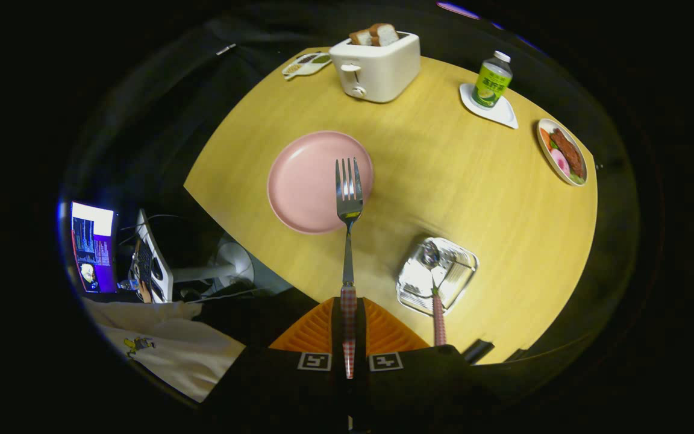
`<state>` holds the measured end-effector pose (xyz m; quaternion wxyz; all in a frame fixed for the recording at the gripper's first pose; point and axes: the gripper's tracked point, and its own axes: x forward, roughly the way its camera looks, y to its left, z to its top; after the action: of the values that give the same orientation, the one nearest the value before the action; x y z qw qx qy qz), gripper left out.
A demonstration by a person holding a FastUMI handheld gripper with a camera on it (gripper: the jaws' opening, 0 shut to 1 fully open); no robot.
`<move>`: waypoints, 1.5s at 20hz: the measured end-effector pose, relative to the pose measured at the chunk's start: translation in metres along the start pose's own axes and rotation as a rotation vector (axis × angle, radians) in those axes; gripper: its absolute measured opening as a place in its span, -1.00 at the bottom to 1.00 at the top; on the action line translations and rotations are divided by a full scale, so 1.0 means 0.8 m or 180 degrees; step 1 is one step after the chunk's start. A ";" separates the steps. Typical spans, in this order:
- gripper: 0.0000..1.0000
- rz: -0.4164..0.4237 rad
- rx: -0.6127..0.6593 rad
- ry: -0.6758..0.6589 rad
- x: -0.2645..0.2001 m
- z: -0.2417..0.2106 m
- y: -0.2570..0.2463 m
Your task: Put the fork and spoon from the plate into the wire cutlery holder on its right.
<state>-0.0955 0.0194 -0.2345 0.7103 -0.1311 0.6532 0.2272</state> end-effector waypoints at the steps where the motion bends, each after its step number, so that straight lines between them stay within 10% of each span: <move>1: -0.84 -0.0030 0.0011 0.0137 -0.006 -0.014 -0.015; 10: -0.84 0.0084 0.0268 0.1352 0.001 -0.074 -0.090; 24: -0.82 0.0163 0.0149 0.2071 0.030 -0.052 -0.109; 28: -0.68 0.0238 0.0236 0.2022 0.030 -0.043 -0.104; 30: -0.09 0.0271 0.0286 0.1906 0.026 -0.035 -0.103</move>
<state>-0.0785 -0.0624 -0.2672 0.4811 -0.1332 0.8478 0.1789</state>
